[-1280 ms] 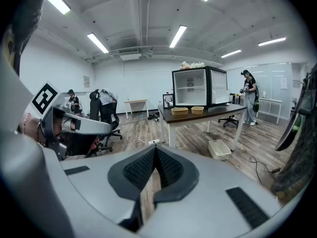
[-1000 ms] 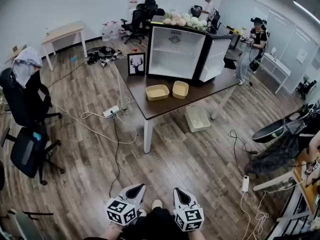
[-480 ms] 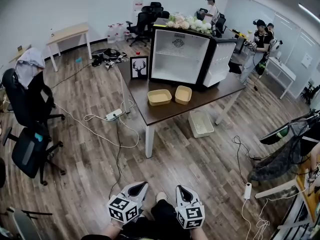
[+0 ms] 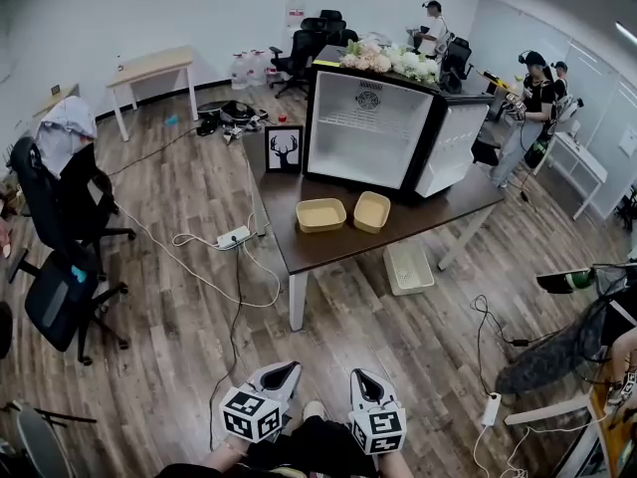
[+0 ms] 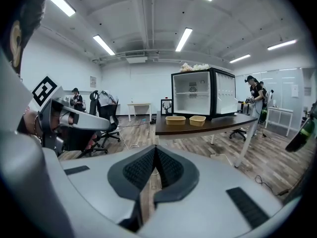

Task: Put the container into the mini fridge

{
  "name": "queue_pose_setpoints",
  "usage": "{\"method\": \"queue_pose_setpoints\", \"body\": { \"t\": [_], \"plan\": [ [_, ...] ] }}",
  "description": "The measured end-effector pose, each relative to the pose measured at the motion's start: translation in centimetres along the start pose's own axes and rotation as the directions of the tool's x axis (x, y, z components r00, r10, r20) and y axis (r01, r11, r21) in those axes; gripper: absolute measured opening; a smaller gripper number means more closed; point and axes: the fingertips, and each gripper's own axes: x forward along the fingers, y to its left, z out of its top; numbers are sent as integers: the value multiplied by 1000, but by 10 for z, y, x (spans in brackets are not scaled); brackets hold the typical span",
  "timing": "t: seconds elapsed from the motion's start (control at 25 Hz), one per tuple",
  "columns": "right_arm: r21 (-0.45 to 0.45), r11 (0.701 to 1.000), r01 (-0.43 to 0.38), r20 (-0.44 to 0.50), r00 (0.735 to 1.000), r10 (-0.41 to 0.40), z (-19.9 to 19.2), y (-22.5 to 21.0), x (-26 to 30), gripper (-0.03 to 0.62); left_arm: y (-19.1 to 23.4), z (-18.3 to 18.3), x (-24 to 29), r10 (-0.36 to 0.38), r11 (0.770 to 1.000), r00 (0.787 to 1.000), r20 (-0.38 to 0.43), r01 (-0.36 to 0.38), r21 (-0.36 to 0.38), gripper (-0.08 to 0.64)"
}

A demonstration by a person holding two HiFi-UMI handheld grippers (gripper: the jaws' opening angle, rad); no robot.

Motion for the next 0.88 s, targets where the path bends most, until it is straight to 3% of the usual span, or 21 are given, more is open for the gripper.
{"method": "queue_pose_setpoints", "body": {
  "t": [0.2,0.48,0.88],
  "plan": [
    [-47,997,-64,-15,998,63,4,-16,18,8,-3,1,36,6,1000,999,-46,-6,2,9],
    [-35,994,-101,-27,995,100,3,-50,34,8,-13,1,86,-4,1000,996,-90,5,10,9],
    [-9,995,-104,-29,994,104,4,-89,50,8,-18,3,116,21,1000,997,-74,-20,13,9]
  ]
}}
